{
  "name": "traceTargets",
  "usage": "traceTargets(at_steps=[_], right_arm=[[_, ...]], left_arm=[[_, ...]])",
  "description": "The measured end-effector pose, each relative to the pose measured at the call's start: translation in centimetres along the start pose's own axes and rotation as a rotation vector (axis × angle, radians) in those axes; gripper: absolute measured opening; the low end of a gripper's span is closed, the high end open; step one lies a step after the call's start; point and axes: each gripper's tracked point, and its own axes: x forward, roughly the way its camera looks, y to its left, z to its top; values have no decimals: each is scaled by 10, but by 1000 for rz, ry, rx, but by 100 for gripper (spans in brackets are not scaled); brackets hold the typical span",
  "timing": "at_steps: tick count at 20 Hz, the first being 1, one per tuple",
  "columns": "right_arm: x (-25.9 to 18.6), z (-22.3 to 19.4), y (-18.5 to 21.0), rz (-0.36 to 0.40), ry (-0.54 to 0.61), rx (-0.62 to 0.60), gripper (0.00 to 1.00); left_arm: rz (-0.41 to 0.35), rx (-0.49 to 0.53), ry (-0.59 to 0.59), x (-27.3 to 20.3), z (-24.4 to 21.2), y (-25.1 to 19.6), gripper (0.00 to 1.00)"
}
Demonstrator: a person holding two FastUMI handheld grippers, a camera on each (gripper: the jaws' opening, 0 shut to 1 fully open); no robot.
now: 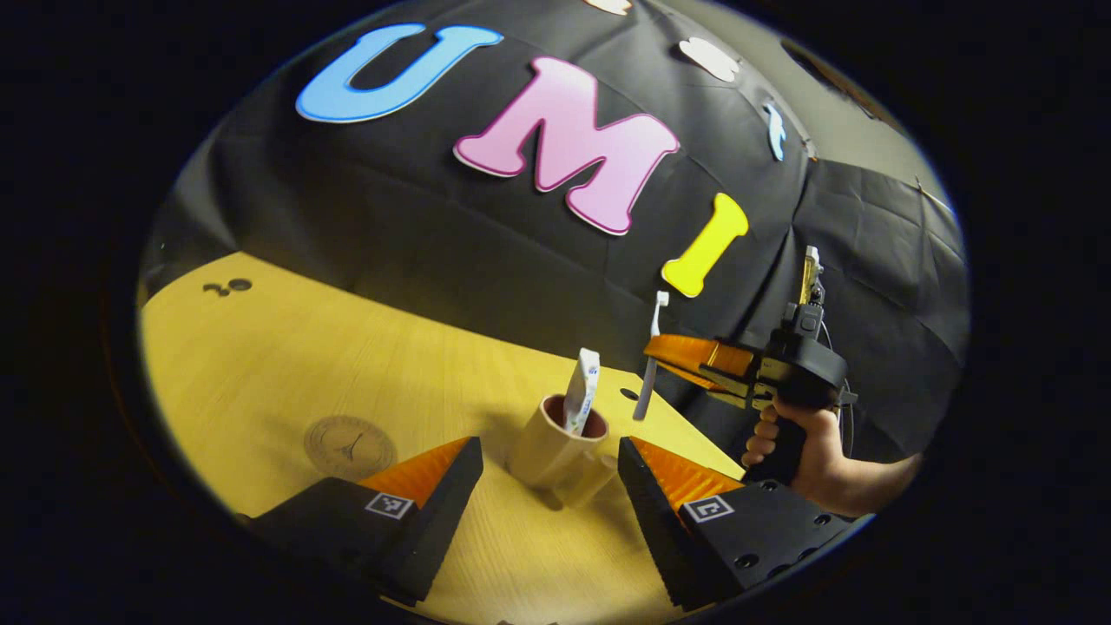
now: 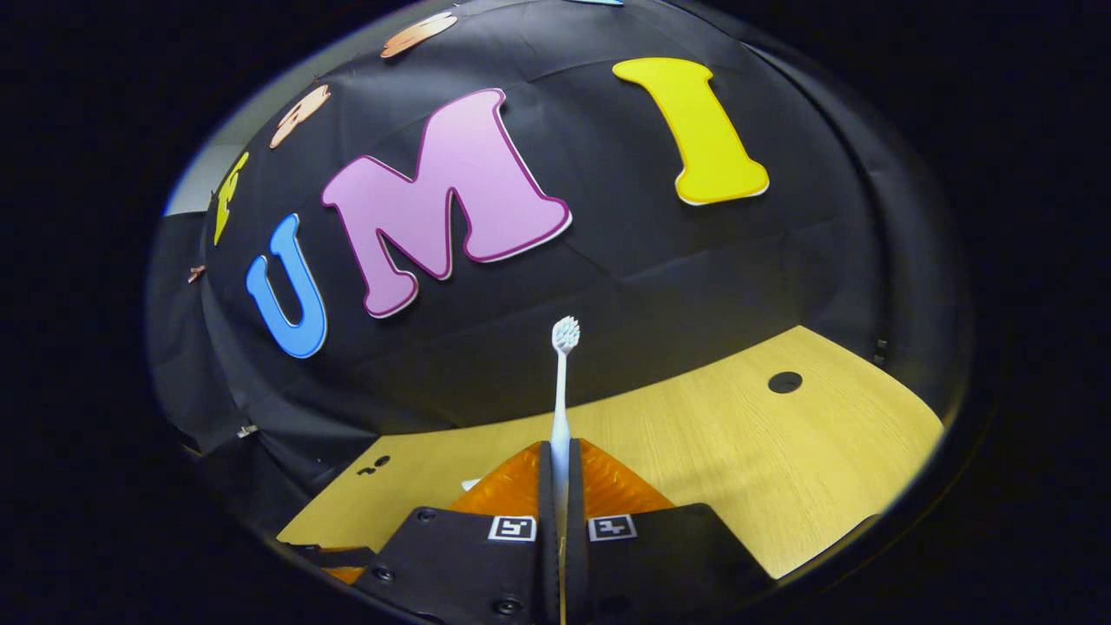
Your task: Put the toothbrush and toothpaste on the desktop into the cup, then pick up the cup and place it on the coaster on the desktop.
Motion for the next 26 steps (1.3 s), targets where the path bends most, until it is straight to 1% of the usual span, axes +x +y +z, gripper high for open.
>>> traceTargets(at_steps=[1,3,7,10,12,16,18,19,20,21,22,24,25,26], right_arm=[[4,-4,1,-10,-2,1,7],[12,-15,5,-7,0,-6,7],[18,-41,16,14,-1,-8,7],[12,-52,17,4,-28,-56,7],[7,-58,13,-16,-55,-87,9],[-5,-87,16,-18,-35,-166,11],[-12,-102,18,-14,-13,-216,21],[-17,-99,21,-7,-33,-234,29],[-21,-98,25,5,-33,-244,34],[-23,-99,25,4,-23,-246,36],[-26,-104,25,12,3,-226,58],[-32,-113,26,29,67,-159,67],[-35,-113,27,33,99,-137,82],[-38,-113,22,22,122,-135,83]], left_arm=[[4,-20,11,-5,-4,2,96],[14,-51,1,-15,-4,8,96],[16,-50,-19,-13,3,14,96],[17,-42,-22,-15,3,15,96],[20,-37,-12,-14,-1,15,97],[8,-26,2,-9,-3,10,96],[12,-25,14,-7,-5,11,96],[11,-24,17,-6,-6,10,97],[12,-22,18,-6,-5,10,97],[15,-20,22,-8,-6,9,97],[20,-18,29,-9,-7,9,97],[40,-17,39,-15,-8,9,97],[51,-20,40,-21,-7,8,97],[60,-25,38,-26,-5,7,97]])
